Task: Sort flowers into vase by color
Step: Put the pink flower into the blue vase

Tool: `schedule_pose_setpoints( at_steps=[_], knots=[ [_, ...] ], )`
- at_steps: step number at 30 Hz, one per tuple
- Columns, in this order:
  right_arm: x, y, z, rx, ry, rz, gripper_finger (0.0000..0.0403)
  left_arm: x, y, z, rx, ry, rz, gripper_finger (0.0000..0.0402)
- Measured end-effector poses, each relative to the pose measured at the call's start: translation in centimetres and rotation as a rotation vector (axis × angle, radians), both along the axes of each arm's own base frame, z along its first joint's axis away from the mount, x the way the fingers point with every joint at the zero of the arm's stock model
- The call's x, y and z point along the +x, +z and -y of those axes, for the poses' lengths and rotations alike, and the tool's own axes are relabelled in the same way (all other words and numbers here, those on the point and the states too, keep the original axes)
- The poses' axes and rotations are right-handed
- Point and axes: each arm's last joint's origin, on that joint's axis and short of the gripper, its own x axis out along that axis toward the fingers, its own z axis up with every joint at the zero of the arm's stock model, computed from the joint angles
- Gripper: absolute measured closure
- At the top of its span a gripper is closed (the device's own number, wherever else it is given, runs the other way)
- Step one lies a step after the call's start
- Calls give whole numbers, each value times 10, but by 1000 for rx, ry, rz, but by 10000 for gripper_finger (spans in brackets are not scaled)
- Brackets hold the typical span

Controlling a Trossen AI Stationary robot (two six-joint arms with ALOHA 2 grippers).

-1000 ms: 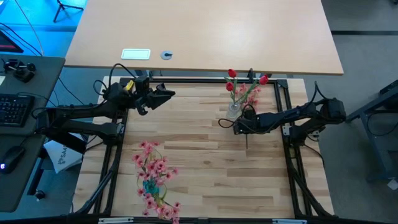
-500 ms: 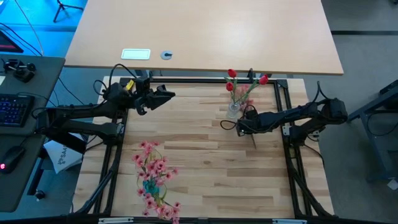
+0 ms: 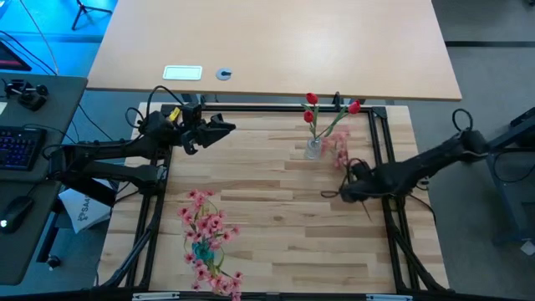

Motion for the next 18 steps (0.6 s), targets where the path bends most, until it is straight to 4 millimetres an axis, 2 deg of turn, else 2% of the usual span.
schedule_pose_setpoints(
  at_steps=[4, 11, 15, 18],
  knots=[
    [-8, 4, -20, 131, 95, 19, 401, 0, 0, 0, 2, 6, -1, 250],
    [-14, 7, -64, 509, 302, 0, 402, 0, 0, -1, 0, 43, 3, 250],
    [-6, 9, -90, 628, 396, 122, 402, 0, 0, -1, 6, 48, 3, 250],
    [3, 7, -106, 648, 443, 222, 402, 0, 0, -1, 7, 48, 3, 250]
  ],
)
